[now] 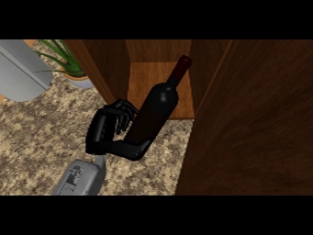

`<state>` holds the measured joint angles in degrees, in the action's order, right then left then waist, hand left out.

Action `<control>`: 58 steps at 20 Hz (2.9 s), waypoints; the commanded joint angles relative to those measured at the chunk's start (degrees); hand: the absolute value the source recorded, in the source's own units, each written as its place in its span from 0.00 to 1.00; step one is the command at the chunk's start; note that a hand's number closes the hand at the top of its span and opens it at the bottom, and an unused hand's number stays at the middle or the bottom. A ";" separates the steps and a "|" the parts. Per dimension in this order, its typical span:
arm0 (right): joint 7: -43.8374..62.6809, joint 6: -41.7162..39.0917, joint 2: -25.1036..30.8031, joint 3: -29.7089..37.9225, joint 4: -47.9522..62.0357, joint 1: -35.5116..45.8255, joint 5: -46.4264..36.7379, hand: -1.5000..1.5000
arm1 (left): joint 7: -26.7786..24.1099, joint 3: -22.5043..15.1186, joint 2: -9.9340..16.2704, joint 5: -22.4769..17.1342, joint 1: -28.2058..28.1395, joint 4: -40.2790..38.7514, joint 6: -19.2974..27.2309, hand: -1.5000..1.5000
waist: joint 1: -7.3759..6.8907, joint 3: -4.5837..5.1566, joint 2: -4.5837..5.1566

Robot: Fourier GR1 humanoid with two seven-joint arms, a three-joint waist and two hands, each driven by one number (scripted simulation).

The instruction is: Pick up the wine, place it into the cabinet and close the cabinet

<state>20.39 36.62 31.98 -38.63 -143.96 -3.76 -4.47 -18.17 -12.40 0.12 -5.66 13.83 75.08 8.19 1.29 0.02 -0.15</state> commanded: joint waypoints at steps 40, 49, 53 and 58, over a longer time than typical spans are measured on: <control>-9.71 -5.23 2.31 1.91 -8.21 -9.03 8.12 0.00 | -7.52 1.98 -0.12 -18.65 43.89 -56.42 10.81 1.00 | 3.98 0.02 1.54; -13.33 -5.59 1.09 -1.40 -6.58 -12.00 6.71 0.00 | -11.27 5.15 -0.11 -17.98 46.49 -64.05 11.92 1.00 | 4.50 0.03 1.75; -12.79 -6.40 2.37 -1.00 -8.90 -12.08 6.99 0.00 | -12.54 5.12 1.43 -17.04 48.49 -65.56 13.21 1.00 | 5.05 0.10 1.92; -16.12 -7.35 1.75 -1.64 -6.59 -12.38 6.80 0.00 | -13.70 4.50 1.29 -15.40 49.84 -68.54 17.25 0.00 | 5.82 0.04 2.14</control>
<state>2.51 29.94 33.00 -39.21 -143.06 -14.10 -0.11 -30.57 -7.48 2.10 -22.25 62.71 8.54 22.11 6.63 0.07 1.93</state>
